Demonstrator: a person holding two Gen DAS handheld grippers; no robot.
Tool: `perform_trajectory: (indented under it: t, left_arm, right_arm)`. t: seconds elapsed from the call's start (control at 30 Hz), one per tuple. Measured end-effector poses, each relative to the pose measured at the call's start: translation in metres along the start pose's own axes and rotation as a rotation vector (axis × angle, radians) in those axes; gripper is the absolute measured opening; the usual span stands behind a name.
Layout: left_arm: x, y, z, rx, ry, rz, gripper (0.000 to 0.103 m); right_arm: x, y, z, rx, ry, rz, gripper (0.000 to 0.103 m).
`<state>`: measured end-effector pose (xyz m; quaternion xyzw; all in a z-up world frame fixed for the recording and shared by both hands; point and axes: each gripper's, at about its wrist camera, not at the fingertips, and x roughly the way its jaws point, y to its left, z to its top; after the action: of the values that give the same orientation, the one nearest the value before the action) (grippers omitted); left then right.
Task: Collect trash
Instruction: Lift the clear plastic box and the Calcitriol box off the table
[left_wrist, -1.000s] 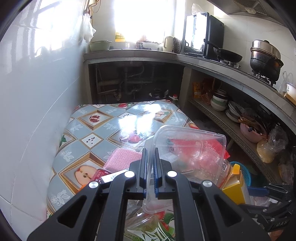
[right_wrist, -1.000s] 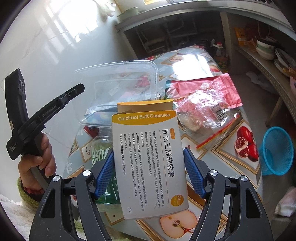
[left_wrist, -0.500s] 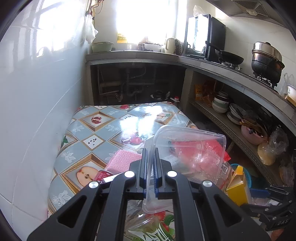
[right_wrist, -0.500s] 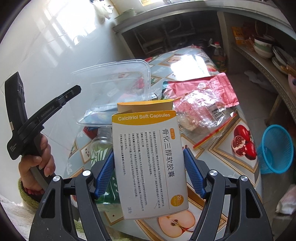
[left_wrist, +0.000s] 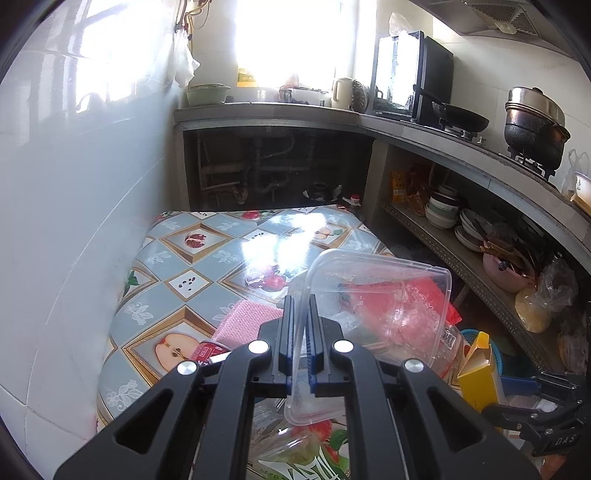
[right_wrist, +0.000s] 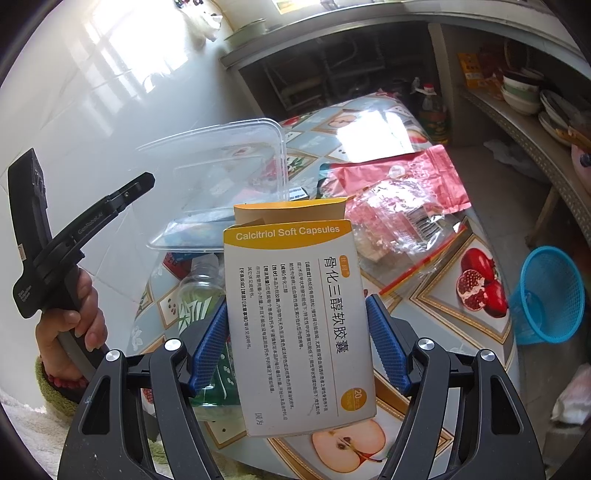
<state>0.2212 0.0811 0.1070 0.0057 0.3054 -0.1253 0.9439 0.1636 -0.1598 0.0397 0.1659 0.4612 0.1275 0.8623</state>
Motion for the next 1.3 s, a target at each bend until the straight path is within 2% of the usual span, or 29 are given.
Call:
perform_trajectory:
  t: [1.3]
  left_arm:
    - [-0.004, -0.002, 0.008, 0.011, -0.009, 0.002, 0.005]
  right_arm:
    - [-0.009, -0.014, -0.003, 0.032, -0.026, -0.005, 0.069]
